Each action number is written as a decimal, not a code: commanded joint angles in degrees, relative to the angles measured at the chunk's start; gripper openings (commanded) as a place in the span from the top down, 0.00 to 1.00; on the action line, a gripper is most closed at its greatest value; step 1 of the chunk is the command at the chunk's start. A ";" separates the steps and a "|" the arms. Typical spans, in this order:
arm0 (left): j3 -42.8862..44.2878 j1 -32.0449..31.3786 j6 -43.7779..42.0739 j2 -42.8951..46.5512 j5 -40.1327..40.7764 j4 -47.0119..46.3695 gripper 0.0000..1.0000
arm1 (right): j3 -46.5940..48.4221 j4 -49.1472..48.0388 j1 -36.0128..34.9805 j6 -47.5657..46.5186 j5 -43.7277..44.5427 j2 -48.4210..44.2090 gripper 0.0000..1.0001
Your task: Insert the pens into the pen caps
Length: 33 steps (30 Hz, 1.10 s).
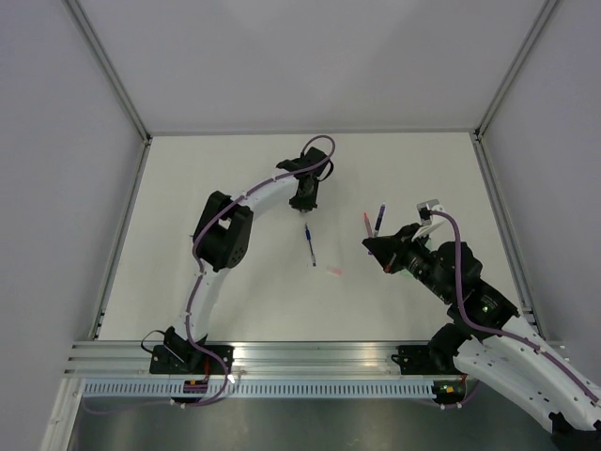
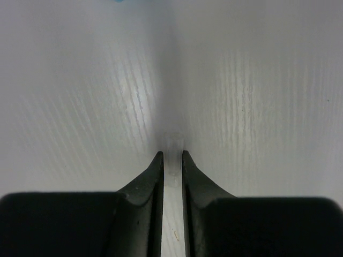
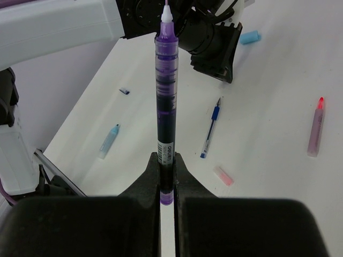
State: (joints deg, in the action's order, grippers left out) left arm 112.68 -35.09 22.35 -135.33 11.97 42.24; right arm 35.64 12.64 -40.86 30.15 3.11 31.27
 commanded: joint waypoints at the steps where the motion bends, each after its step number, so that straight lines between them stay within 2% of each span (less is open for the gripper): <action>1: -5.61 0.37 0.32 4.27 1.48 0.13 0.98 | -0.39 -2.54 0.08 -0.62 0.58 0.46 1.00; 10: -19.58 0.73 2.43 17.10 -1.51 -8.57 0.98 | -1.45 -6.57 0.17 -2.55 -5.03 7.48 1.00; 15: -26.98 0.99 3.14 30.10 -5.37 -14.46 0.98 | -2.06 -11.85 0.08 -3.61 -10.84 12.58 1.00; 18: -33.91 0.99 3.40 40.11 -13.35 -22.35 0.98 | -2.50 -16.67 -0.01 -2.91 -15.58 15.48 1.00; 19: -38.63 0.99 4.62 42.84 -16.42 -25.25 0.98 | -2.85 -18.17 -0.01 -2.21 -16.64 16.10 1.00; 20: -40.85 0.99 5.42 45.48 -22.28 -28.41 0.98 | -3.12 -21.14 -0.01 -1.51 -18.13 17.15 1.00; 21: -43.14 0.99 6.38 50.46 -24.51 -33.83 0.98 | -3.55 -22.47 -0.09 -0.11 -18.67 17.68 1.00; 23: -48.51 0.99 9.63 54.89 -29.08 -38.61 0.98 | -4.00 -26.33 -0.36 1.31 -19.28 18.91 1.00; 27: -55.89 0.99 14.91 64.37 -34.45 -52.03 0.98 | -4.79 -30.92 -3.77 2.63 -18.85 21.02 1.00; 31: -60.12 0.99 19.83 67.82 -39.73 -58.83 0.98 | -4.26 -32.33 -6.51 2.63 -17.36 23.31 1.00; 33: -61.17 0.99 20.54 68.61 -39.92 -60.16 0.98 | -4.26 -33.29 -8.00 2.63 -16.74 23.58 1.00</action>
State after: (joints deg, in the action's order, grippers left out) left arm 53.34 -34.13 37.58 -68.47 -22.35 -8.38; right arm 31.18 -14.35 -46.98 31.99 -13.91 54.50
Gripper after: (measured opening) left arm 0.193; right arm 0.040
